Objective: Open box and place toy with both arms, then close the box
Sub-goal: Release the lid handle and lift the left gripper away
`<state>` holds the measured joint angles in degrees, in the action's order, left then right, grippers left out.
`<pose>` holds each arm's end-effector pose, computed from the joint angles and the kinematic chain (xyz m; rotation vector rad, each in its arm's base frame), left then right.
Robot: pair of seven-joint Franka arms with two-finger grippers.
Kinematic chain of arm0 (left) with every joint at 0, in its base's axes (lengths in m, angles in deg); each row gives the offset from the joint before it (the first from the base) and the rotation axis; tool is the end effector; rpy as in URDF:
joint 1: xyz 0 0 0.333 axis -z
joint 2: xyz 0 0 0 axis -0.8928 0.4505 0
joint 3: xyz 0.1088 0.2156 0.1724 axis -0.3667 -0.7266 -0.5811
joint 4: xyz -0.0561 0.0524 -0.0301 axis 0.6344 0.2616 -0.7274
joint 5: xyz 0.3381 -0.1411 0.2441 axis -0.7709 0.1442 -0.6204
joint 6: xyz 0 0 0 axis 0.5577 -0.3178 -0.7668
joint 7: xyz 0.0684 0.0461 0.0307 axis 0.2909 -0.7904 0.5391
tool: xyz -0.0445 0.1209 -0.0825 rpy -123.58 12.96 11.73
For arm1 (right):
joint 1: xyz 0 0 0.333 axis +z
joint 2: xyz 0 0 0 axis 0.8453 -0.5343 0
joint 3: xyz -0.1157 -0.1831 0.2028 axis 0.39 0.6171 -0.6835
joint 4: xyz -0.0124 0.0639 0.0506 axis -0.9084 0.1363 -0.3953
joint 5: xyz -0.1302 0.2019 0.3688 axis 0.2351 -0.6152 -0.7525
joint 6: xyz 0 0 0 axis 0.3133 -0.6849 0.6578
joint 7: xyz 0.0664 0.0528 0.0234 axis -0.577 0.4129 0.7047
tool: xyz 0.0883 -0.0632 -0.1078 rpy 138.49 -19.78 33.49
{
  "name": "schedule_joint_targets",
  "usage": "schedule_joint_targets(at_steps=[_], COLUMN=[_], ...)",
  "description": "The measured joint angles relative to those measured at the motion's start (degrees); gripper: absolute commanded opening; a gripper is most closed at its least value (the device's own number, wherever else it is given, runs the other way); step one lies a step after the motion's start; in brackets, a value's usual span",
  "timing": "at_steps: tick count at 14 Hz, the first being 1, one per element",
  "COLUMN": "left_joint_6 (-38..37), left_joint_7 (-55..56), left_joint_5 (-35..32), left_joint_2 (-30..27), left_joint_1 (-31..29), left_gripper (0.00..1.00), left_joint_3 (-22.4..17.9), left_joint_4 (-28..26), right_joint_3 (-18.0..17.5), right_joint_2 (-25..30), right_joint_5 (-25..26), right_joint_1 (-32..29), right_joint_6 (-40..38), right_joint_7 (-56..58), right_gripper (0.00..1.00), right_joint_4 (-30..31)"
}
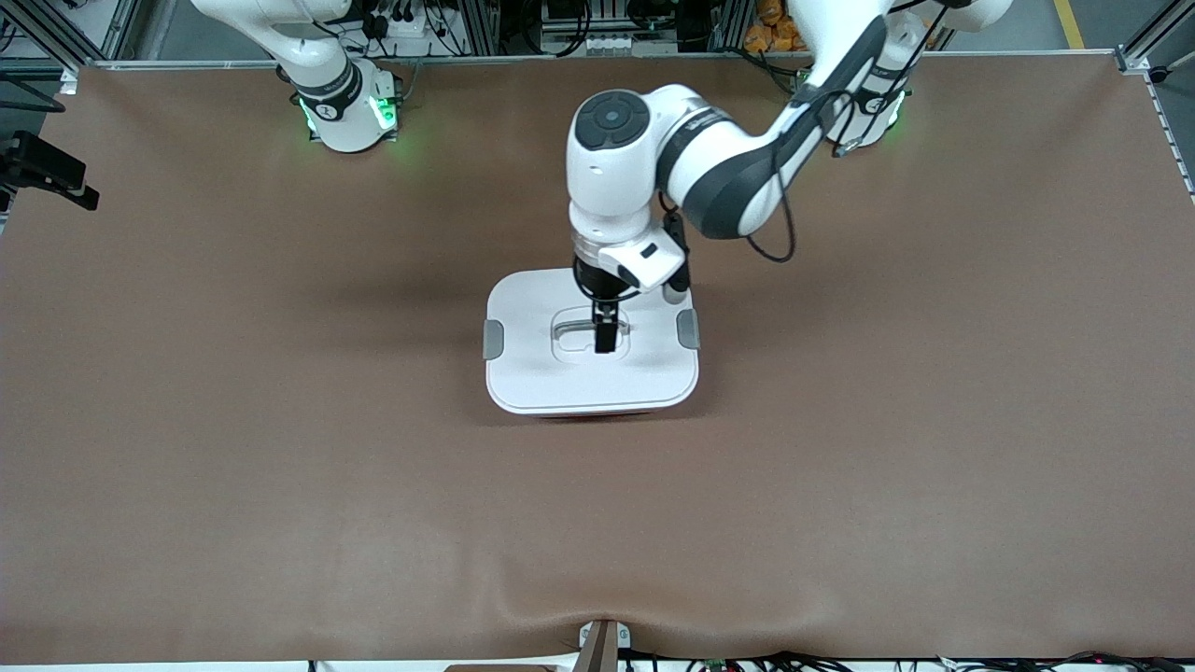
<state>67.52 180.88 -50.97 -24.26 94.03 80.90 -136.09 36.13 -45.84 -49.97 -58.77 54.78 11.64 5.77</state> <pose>0.5526 -0.5255 0.3587 2.1282 2.1024 0.1711 0.5687 -0.0454 0.6171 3.1397 0.0187 -0.1040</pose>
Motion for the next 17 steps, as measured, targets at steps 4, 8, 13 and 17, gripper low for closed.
schedule_joint_targets(at_steps=[4, 8, 13, 17], left_joint_6=[-6.6, -10.8, -14.1, -14.7], left_joint_7=[-11.1, -20.9, -31.5, -40.0], left_joint_5=[2.6, 5.6, 9.4, 11.2], left_joint_2=[-5.4, -9.9, -13.3, -14.9], left_joint_1=[-4.4, -9.2, -16.9, -23.7], left_gripper=[1.00, 1.00, 1.00, 1.00], left_joint_3=[0.1, 0.1, 0.1, 0.1], left_joint_4=[0.2, 0.2, 0.2, 0.2], right_joint_3=[0.0, 0.0, 0.0, -0.1], right_joint_2=[0.0, 0.0, 0.0, 0.0], right_joint_5=[0.0, 0.0, 0.0, 0.0], right_joint_1=[0.0, 0.0, 0.0, 0.1], right_joint_6=[0.0, 0.0, 0.0, 0.0], right_joint_7=[0.0, 0.0, 0.0, 0.0], right_gripper=[1.00, 1.00, 1.00, 1.00], right_joint_4=[0.0, 0.0, 0.0, 0.0])
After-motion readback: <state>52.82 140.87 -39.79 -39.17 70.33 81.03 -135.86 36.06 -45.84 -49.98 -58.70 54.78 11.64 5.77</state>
